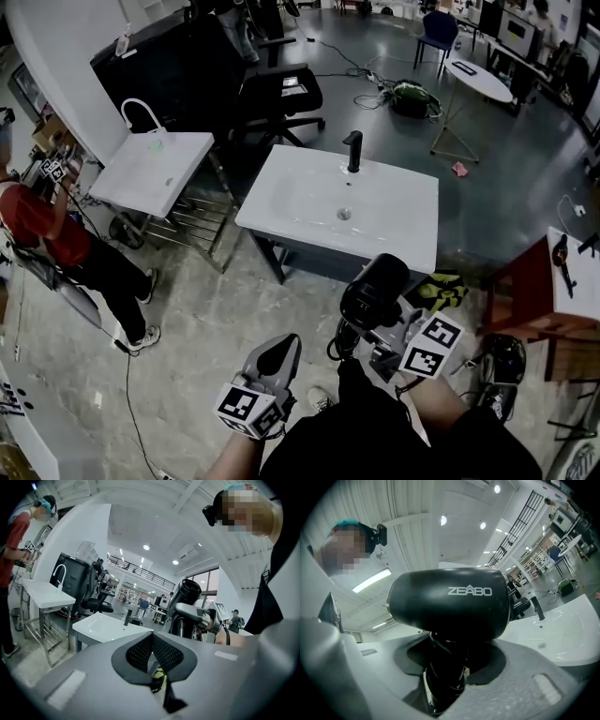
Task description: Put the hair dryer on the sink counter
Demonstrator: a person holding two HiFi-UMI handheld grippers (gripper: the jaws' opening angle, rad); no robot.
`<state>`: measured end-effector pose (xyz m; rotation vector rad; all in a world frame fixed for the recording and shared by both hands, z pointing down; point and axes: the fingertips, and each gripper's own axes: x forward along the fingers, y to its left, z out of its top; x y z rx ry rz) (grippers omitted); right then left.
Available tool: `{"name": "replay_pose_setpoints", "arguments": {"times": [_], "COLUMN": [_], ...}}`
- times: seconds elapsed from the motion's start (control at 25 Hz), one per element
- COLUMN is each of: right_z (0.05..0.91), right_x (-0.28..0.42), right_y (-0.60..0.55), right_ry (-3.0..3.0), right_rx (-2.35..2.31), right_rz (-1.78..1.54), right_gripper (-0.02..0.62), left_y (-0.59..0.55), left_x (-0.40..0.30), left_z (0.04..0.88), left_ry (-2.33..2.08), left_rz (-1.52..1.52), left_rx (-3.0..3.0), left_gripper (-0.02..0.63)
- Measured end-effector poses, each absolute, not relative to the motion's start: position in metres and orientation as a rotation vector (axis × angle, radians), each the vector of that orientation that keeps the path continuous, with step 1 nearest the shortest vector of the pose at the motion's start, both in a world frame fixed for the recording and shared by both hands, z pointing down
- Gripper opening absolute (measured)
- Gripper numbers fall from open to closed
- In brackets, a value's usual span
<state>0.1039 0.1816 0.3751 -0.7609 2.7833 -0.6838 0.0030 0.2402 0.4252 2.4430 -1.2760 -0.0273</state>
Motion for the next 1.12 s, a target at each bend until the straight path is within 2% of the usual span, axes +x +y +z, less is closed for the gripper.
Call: {"name": "replay_pose_setpoints", "arguments": {"times": [1.12], "right_z": [0.394], "right_x": [0.148], "right_y": [0.0], "right_ry": [2.81], "right_rx": [-0.822], "right_rz": [-0.737], "right_gripper": [0.189], "left_y": [0.073], "left_x": [0.041], "left_z": [0.442], "left_ry": [-1.248], "left_rz": [-0.026], "left_rx": [2.392], "left_gripper": [0.003]}}
